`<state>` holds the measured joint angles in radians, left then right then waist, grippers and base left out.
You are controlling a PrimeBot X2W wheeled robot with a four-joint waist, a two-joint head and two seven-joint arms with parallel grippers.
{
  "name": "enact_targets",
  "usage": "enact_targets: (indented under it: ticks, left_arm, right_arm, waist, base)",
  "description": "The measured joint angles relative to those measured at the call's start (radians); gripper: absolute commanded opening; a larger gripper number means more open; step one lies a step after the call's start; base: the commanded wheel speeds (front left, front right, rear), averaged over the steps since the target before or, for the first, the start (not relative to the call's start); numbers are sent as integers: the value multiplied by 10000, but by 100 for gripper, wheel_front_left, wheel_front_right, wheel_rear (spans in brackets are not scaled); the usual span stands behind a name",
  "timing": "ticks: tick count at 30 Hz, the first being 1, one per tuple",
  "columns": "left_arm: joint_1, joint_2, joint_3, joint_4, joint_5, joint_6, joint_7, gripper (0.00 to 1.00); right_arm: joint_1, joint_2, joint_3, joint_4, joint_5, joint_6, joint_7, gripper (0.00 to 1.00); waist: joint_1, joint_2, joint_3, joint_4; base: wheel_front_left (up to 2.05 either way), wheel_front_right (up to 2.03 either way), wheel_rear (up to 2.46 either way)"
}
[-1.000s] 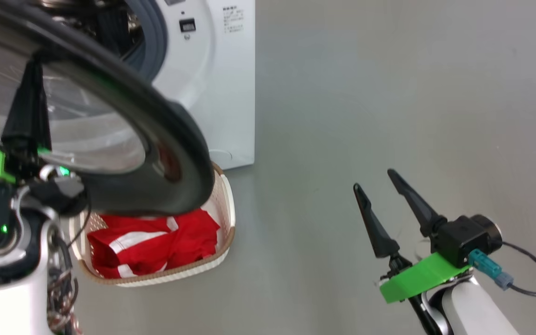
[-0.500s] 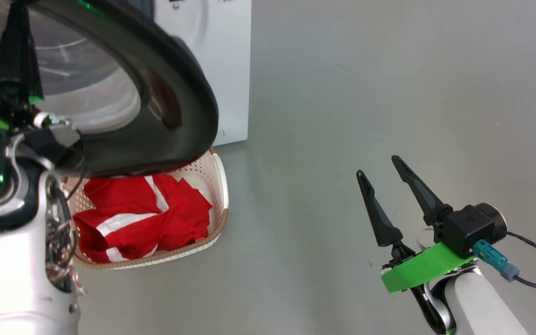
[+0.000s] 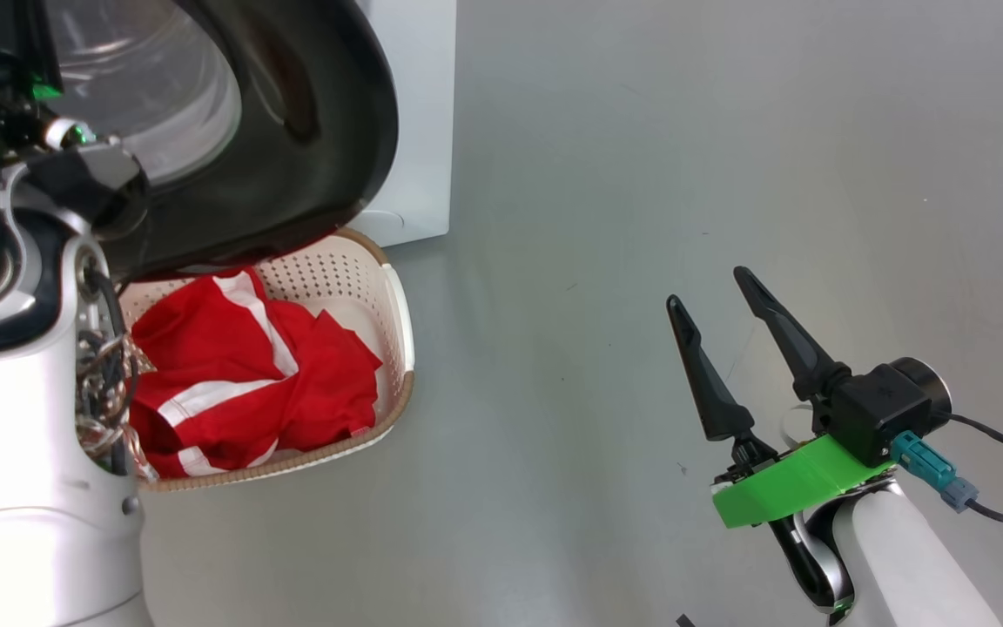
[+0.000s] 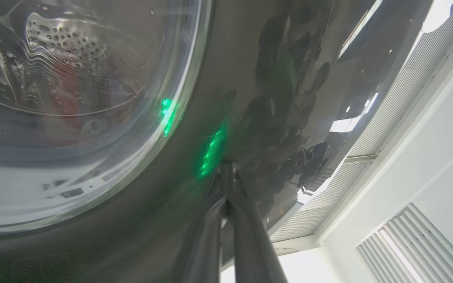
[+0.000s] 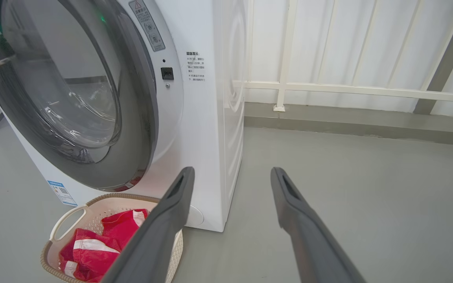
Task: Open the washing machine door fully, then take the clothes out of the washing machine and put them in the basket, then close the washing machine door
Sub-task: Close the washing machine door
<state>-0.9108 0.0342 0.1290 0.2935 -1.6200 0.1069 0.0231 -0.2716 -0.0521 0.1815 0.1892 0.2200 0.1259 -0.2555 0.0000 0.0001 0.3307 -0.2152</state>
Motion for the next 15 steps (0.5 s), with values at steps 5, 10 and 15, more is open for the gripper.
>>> enact_targets:
  ticks: [5,10,15]
  left_arm:
    - [-149,-17,-81,209,0,-209,27,0]
    - [-75,-27,-326,173,-2,-456,286,73]
    - [441,-27,-500,-198,4,-460,431,100]
  right_arm:
    - [-5,0,-2,2,0,0,0,100]
    - [-4,0,-61,44,-10,0,0,100]
    - [3,-2,-67,104,-12,0,0,100]
  waist:
    - [-1,0,53,-25]
    - [0,0,-107,52]
    - [0,0,-369,206]
  base:
    - [0,0,0]
    - [0,0,0]
    - [0,0,0]
